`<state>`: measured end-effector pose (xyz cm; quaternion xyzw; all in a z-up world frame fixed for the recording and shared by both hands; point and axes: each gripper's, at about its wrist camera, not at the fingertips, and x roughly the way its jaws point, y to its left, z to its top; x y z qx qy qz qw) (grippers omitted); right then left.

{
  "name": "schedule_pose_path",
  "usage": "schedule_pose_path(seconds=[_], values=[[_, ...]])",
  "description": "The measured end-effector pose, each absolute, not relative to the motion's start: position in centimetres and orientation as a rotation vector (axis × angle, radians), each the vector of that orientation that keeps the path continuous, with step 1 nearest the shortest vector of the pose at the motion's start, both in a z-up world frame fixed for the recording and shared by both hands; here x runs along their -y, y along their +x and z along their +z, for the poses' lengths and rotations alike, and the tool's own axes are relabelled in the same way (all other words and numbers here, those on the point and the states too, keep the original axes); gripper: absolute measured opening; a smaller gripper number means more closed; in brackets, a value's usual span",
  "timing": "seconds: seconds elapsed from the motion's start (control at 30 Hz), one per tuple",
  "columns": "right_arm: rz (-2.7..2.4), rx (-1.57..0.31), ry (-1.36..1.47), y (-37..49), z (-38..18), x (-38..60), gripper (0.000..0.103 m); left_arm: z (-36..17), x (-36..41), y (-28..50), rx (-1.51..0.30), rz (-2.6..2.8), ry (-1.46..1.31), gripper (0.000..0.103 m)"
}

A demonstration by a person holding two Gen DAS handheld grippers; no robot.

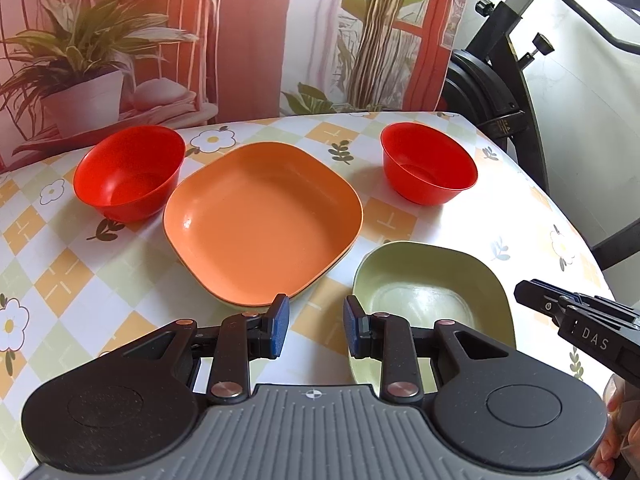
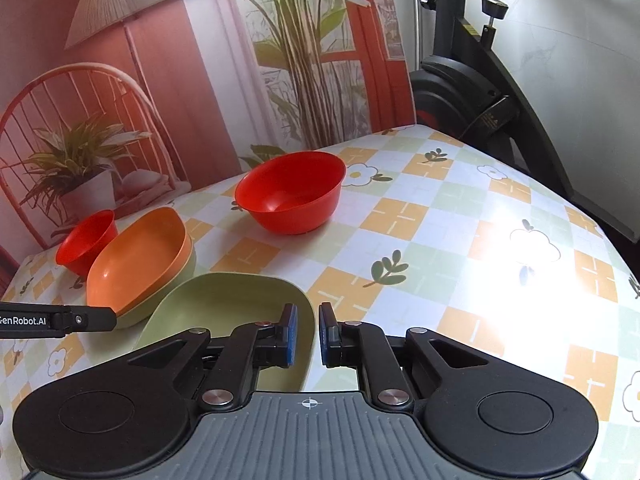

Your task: Organize plates and bowls

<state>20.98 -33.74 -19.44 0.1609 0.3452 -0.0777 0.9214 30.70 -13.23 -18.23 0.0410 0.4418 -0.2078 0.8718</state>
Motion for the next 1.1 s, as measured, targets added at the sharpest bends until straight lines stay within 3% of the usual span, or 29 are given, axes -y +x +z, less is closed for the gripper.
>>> schedule_pose_path(seconds=[1.1], values=[[-0.175, -0.749, 0.341, 20.3, -20.0, 33.7, 0.02, -19.1, 13.6, 30.8, -0.979, -0.489, 0.115, 0.031]])
